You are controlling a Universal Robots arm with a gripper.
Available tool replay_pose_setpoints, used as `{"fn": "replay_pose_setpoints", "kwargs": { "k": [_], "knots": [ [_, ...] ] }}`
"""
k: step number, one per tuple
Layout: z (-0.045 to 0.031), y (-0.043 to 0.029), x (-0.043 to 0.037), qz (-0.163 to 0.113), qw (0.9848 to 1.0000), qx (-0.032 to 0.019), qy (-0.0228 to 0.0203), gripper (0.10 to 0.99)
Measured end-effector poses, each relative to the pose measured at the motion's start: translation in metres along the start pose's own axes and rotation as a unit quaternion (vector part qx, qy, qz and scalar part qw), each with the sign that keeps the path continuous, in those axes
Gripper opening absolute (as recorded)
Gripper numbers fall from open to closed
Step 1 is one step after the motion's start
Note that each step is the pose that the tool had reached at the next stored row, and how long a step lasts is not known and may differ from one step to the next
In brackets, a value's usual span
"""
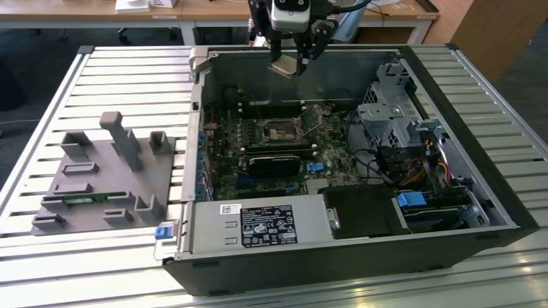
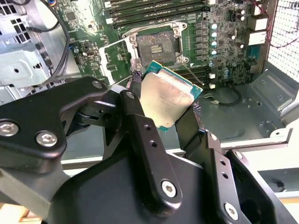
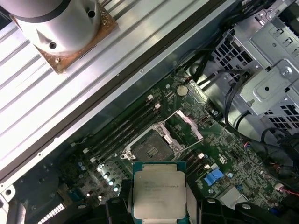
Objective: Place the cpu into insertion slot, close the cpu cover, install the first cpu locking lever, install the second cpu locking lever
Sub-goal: 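Place the cpu into insertion slot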
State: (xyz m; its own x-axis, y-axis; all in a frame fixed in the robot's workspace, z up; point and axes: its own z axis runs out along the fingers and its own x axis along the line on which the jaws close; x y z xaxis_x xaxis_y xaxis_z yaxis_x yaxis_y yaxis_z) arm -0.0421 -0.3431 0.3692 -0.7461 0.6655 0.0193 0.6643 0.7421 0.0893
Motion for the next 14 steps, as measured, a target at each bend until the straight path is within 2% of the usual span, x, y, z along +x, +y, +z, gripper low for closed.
{"fn": "replay_pose_setpoints", "kwargs": {
  "k": [14],
  "knots": [
    [0.0017,-0.0001,0.0000,0.051,0.9987,-0.0009,-0.0046,0.541]
  ]
}}
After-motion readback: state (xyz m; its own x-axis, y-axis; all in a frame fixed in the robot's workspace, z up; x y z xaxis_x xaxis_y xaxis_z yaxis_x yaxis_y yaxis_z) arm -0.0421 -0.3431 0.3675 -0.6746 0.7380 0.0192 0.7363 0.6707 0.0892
